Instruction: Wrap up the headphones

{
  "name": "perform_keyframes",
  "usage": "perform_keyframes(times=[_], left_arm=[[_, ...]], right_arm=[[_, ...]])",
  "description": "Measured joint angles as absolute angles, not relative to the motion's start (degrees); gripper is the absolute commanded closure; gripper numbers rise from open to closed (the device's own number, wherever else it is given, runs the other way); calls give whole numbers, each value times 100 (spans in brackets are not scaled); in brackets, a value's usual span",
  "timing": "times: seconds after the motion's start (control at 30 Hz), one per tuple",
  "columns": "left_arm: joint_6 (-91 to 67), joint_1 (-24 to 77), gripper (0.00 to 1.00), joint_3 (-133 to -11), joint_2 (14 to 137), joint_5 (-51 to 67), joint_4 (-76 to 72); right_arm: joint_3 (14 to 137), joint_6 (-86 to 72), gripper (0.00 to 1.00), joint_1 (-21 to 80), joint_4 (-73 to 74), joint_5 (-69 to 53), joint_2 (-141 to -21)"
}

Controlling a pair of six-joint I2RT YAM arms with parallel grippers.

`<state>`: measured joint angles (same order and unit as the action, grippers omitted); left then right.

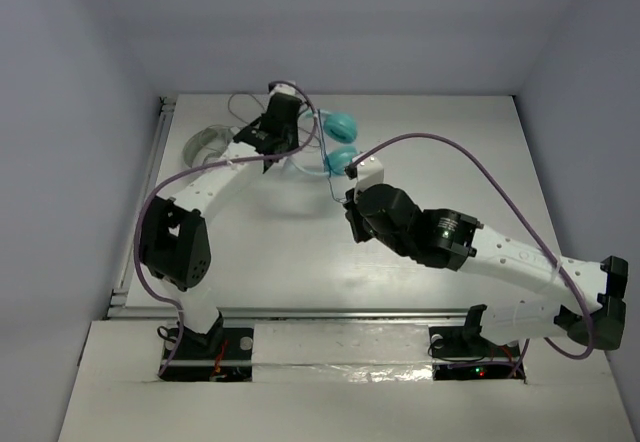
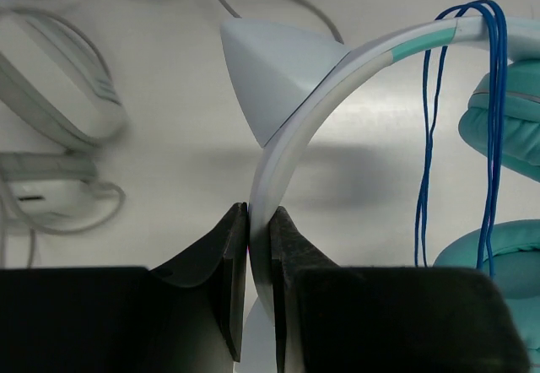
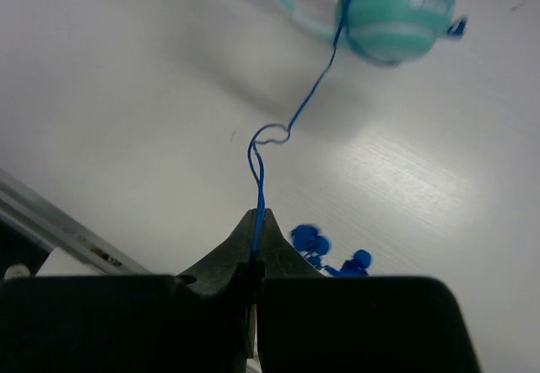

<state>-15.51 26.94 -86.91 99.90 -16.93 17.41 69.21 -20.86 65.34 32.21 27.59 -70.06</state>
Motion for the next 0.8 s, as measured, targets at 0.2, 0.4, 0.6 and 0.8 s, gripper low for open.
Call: perform_keyframes(times=[0.2,0.4,0.6,0.8], left_arm=[[-1459,3607,100,-7791,9717,-1712,1796],[-1374,3848,100,-7011,9183,-1590,1907],[-1334,3896,100,-6455,8626,-1354,1900],[-1105,4066,100,-6237,8532,-753,1949]], right_arm=[[7470,-1507,100,6534,3413,3597,-7129],[7535,-1046,100,6440,3389,4106,-7253],[7487,-766,100,6108,3146,4261,-7325],[7264,-410,100,5846,2587,4563,-7369]])
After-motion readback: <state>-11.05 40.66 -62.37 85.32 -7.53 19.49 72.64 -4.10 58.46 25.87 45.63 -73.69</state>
